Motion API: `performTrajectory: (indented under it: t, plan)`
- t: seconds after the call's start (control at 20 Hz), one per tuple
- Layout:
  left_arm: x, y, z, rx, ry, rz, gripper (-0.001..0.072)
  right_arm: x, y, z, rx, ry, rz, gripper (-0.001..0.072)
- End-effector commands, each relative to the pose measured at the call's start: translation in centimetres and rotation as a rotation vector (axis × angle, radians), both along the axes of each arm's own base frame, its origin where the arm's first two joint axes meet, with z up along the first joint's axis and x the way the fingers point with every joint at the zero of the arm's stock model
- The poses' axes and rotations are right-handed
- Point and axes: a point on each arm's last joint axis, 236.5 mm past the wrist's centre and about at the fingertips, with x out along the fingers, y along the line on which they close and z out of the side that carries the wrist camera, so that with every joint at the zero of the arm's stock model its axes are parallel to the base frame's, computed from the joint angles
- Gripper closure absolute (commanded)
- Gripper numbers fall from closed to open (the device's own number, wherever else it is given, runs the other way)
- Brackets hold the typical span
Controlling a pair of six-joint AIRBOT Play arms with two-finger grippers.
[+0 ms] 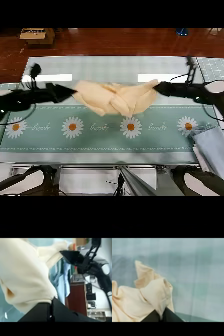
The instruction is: Fold the shirts.
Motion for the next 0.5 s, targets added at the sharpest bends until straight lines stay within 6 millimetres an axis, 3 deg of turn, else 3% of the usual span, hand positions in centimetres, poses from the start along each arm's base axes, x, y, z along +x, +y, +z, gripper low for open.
performTrajectory:
  t: [0.0,0.15,0.25,0.35,0.45]
  plan:
    - [1.2,3.0,10.9,-0.038,-0.211,0.047,0.0682,-0.1,-2.7,10.0,-0.059,-0.253,-0.048,0.0684]
    - [0.3,2.9,18.7,0.010,-0.389,0.047,0.0681,-1.4,-1.9,16.7,-0.064,-0.401,-0.029,0.0684]
    - [-1.7,2.0,22.8,0.049,-0.518,0.009,0.0681,-2.9,-1.2,20.2,-0.082,-0.468,0.016,0.0684]
    - [-4.7,1.0,25.1,0.084,-0.607,-0.068,0.0681,-4.7,-0.9,23.0,-0.149,-0.520,0.064,0.0684]
    - [-7.8,0.1,25.5,0.096,-0.597,-0.165,0.0681,-6.4,-1.6,25.7,-0.236,-0.572,0.063,0.0684]
